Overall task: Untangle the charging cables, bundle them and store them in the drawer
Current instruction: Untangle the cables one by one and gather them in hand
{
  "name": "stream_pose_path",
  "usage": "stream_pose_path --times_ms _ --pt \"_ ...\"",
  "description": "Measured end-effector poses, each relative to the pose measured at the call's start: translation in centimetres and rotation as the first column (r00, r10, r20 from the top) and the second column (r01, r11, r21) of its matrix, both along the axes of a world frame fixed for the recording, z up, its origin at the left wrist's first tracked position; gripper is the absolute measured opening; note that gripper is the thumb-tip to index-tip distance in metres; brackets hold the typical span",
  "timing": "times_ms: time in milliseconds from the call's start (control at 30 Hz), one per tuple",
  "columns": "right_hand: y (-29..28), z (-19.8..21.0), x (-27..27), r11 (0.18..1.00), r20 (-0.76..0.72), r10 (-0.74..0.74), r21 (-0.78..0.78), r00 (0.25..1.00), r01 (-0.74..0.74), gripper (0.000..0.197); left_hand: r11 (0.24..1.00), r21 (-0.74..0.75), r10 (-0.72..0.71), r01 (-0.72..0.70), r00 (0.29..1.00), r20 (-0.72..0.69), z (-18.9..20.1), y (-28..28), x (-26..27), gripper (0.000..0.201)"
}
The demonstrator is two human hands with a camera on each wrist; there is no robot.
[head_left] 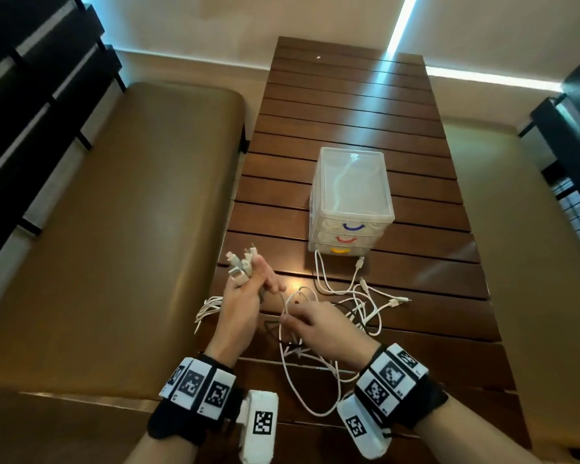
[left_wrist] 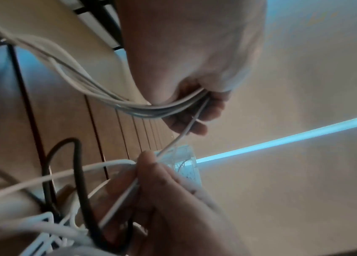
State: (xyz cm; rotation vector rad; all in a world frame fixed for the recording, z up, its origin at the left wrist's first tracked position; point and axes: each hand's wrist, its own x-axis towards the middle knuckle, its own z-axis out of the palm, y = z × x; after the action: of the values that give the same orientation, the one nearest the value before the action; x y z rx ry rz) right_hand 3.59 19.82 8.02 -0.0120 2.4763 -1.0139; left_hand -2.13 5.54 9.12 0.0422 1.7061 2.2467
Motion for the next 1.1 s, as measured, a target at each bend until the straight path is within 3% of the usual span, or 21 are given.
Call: stream_pose_path --times_ms 100,167,233,267,367,467,567,667,767,800,900,967,1033,1100 --pt "0.4 -0.4 0.1 1.0 -0.053 -0.011 0.001 0.999 0.011 0.031 0.996 0.085 -0.025 0.024 1.0 0.003 -0.5 -0.8 -0.2 0.038" --pt "0.5 -0.3 0.3 0.995 -0.183 0.011 0.099 0.983 0.008 0.027 0.994 0.07 -0.082 0.086 0.995 -0.057 -1.0 -1.2 -0.1 0.027" --pt "0.1 0.1 0.5 0.99 -0.318 0.033 0.139 0.948 0.012 0.021 0.992 0.037 -0.125 0.125 0.992 0.0 -1.1 -1.3 -0.2 0.025" --pt "-0.1 0.0 0.7 0.997 -0.345 0.02 0.083 0.938 0.01 0.019 0.99 0.038 -0.141 0.139 0.989 0.044 -1.0 -1.3 -0.3 0.029" --pt "-0.6 -0.3 0.9 0.98 -0.259 -0.1 -0.19 0.961 0.05 0.018 0.98 0.089 -0.186 0.177 0.975 0.118 -0.7 -1.2 -0.6 0.04" --pt "-0.9 -0.7 0.8 0.954 -0.175 -0.146 -0.284 0.974 0.092 0.017 0.972 0.042 -0.237 0.233 0.953 0.187 -0.6 -1.2 -0.1 0.05" --pt "-0.7 -1.4 0.5 0.963 -0.14 -0.12 -0.256 0.983 0.081 0.016 0.956 -0.013 -0.283 0.293 0.933 0.223 -0.5 -1.3 0.5 0.055" --pt "-0.6 -1.5 0.3 0.995 -0.114 -0.044 -0.091 0.992 0.034 0.019 0.94 0.041 -0.338 0.339 0.909 0.244 -0.6 -1.5 0.4 0.063" --pt "-0.8 -1.0 0.1 0.987 -0.112 -0.054 -0.158 0.992 0.035 0.022 0.943 0.069 -0.332 0.326 0.909 0.252 -0.9 -1.8 0.3 0.063" --pt "-0.7 -0.8 -0.1 0.988 -0.076 -0.039 -0.152 0.996 0.027 0.021 0.952 0.11 -0.306 0.287 0.92 0.246 -0.9 -2.1 0.2 0.06" --pt "0.3 -1.4 -0.5 1.0 -0.002 0.014 -0.01 1.0 -0.014 0.052 0.92 0.331 -0.275 0.212 0.949 0.157 -0.6 -3.5 -0.8 0.056" --pt "1.2 -1.4 -0.1 1.0 0.011 0.017 0.026 1.0 -0.017 0.054 0.881 0.444 -0.247 0.163 0.959 0.139 0.0 -4.7 -2.3 0.056" --pt "2.0 -1.4 0.3 1.0 -0.025 0.019 0.017 0.999 -0.018 0.05 0.892 0.43 -0.217 0.14 0.967 0.135 0.6 -5.7 -3.5 0.057" --pt "2.9 -1.4 0.6 1.0 -0.094 0.021 0.006 0.995 -0.021 0.048 0.944 0.29 -0.19 0.159 0.978 0.084 1.2 -6.2 -4.2 0.057"
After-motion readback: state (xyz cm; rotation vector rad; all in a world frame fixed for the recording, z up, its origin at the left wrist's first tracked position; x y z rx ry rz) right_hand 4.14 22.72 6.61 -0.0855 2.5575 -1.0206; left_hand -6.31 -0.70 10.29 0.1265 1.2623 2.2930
